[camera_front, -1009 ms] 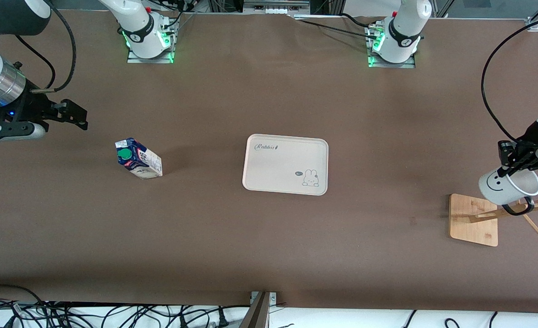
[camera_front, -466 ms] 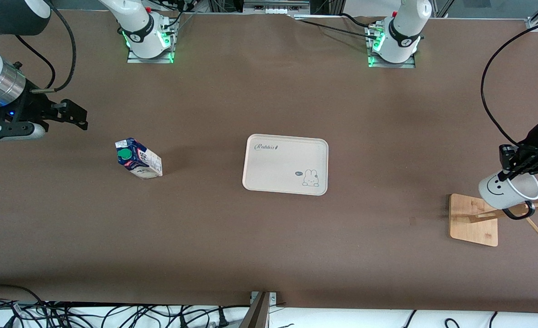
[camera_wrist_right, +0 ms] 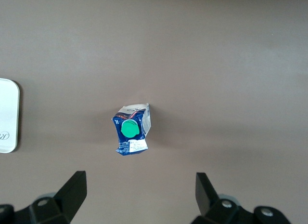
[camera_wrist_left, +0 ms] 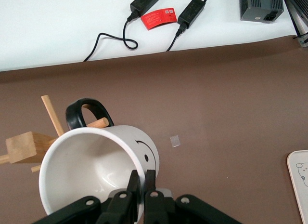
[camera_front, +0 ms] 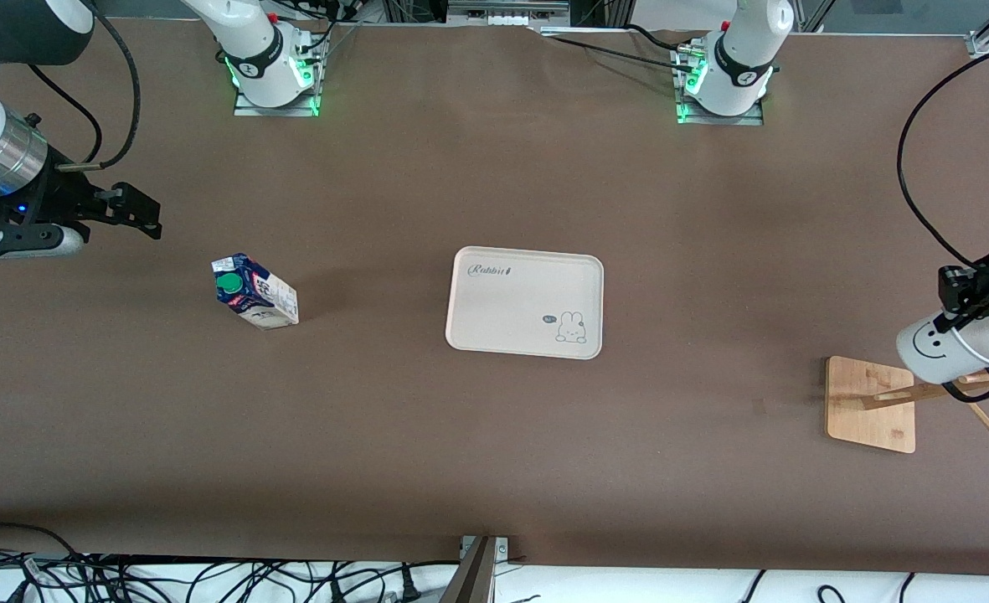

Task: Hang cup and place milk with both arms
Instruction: 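Open the left gripper and release the mug on the peg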

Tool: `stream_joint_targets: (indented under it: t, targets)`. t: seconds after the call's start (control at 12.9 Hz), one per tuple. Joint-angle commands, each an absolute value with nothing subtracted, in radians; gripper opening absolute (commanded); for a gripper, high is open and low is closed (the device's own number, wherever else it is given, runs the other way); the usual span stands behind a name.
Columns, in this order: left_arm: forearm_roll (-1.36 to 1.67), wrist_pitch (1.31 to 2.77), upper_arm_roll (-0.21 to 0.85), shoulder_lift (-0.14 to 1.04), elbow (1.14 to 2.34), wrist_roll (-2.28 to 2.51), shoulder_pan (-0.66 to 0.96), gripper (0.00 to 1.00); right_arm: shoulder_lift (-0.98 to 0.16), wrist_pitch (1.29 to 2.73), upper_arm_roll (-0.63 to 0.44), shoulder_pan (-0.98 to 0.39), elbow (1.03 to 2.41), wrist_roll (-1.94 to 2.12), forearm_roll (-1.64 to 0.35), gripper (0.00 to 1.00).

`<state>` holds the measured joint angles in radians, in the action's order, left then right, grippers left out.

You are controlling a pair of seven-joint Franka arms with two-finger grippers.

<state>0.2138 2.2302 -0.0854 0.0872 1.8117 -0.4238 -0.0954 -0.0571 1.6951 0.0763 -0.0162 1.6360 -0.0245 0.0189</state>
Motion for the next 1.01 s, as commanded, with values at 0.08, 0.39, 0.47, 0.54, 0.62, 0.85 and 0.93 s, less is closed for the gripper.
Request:
stream_joint_targets:
  t: [0.08,0.39,0.47,0.54,0.62,0.85,0.93]
  targets:
    - [0.275,2.212,-0.106,0.097,1.801,-0.523,-0.1,0.66,-0.051,1.697,0.094,0.002,1.634,-0.012,0.025,1.0]
    - [0.278,2.133,-0.104,0.075,1.803,-0.505,-0.097,1.0,-0.049,1.697,0.095,0.002,1.634,-0.012,0.025,1.0]
    - [0.278,2.087,-0.104,0.055,1.798,-0.489,-0.092,1.0,-0.049,1.697,0.095,0.002,1.634,-0.012,0.025,1.0]
    - [0.276,2.032,-0.103,0.043,1.789,-0.47,-0.091,1.0,-0.049,1.697,0.095,0.002,1.634,-0.012,0.025,1.0]
    - [0.276,1.967,-0.101,0.043,1.752,-0.465,-0.094,1.0,-0.049,1.697,0.095,0.002,1.632,-0.012,0.025,1.0]
    - [0.259,1.844,-0.094,0.046,1.688,-0.425,-0.094,1.0,-0.049,1.697,0.095,0.002,1.632,-0.012,0.025,1.0]
    - [0.22,1.795,-0.081,0.051,1.665,-0.382,-0.084,1.0,-0.049,1.697,0.094,0.002,1.632,-0.012,0.025,1.0]
